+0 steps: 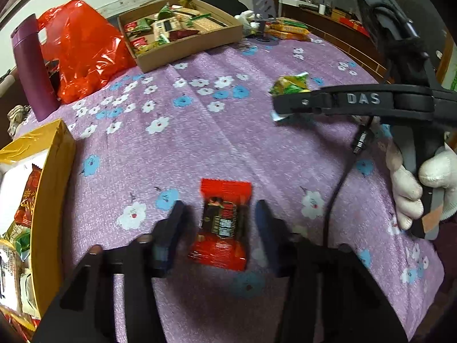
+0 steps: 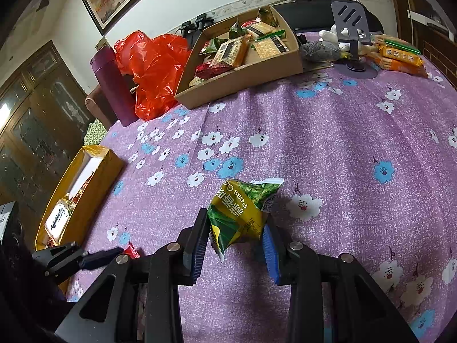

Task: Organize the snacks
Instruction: 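Grasp another red chocolate candy with the left gripper while the right gripper grasps a green packet, then carry the red candy and green packet over the white tray and open both grippers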

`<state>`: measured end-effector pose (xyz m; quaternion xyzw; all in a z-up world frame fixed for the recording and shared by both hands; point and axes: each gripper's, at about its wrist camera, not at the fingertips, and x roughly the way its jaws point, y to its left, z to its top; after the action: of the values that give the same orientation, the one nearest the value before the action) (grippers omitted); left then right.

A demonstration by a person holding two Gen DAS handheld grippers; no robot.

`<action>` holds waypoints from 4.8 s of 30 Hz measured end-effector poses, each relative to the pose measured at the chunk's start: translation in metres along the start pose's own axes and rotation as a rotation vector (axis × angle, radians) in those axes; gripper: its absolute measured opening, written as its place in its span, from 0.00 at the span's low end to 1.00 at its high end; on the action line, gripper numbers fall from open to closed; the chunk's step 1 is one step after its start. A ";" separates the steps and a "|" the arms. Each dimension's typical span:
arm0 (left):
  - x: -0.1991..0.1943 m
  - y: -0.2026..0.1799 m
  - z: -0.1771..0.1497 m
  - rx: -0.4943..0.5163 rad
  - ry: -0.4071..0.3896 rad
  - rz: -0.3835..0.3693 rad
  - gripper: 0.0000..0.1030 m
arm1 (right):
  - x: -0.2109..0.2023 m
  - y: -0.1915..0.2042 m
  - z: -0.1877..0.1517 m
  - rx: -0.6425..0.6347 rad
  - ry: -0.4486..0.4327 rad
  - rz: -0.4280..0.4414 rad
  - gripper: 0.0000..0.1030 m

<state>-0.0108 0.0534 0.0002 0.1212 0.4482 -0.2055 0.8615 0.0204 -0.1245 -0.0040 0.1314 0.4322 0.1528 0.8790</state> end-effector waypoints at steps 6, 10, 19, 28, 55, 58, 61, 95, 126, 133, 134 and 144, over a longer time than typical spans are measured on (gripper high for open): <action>-0.007 -0.005 -0.003 0.002 0.006 0.014 0.23 | -0.001 0.000 0.000 -0.004 -0.008 -0.006 0.35; -0.014 -0.012 -0.009 -0.021 -0.024 0.055 0.23 | -0.002 0.003 -0.001 -0.017 -0.017 -0.017 0.35; -0.048 0.010 -0.016 -0.159 -0.076 0.130 0.23 | -0.006 0.011 -0.002 -0.050 -0.043 -0.026 0.35; -0.079 0.029 -0.030 -0.233 -0.132 0.201 0.24 | -0.006 0.017 -0.007 -0.068 -0.064 -0.046 0.35; -0.158 0.080 -0.082 -0.392 -0.288 0.259 0.24 | -0.040 0.098 -0.057 -0.177 -0.058 -0.013 0.35; -0.163 0.082 -0.087 -0.400 -0.297 0.271 0.24 | -0.046 0.114 -0.061 -0.208 -0.063 0.002 0.35; -0.168 0.085 -0.091 -0.409 -0.304 0.283 0.24 | -0.052 0.129 -0.064 -0.239 -0.067 0.013 0.35; -0.171 0.136 -0.132 -0.504 -0.290 0.336 0.24 | -0.044 0.247 -0.084 -0.459 -0.033 0.109 0.34; -0.208 0.207 -0.131 -0.573 -0.365 0.182 0.24 | -0.033 0.299 -0.036 -0.514 -0.057 0.167 0.34; -0.214 0.217 -0.096 -0.523 -0.379 0.143 0.24 | -0.042 0.319 0.006 -0.536 -0.119 0.153 0.35; -0.213 0.220 -0.089 -0.516 -0.374 0.142 0.24 | -0.042 0.323 0.013 -0.537 -0.117 0.154 0.35; -0.168 0.253 -0.073 -0.571 -0.307 0.144 0.24 | 0.013 0.332 0.022 -0.489 -0.013 0.158 0.35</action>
<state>-0.0326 0.3470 0.1032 -0.1263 0.3431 -0.0259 0.9304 -0.0060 0.1836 0.1198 -0.0506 0.3649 0.3202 0.8728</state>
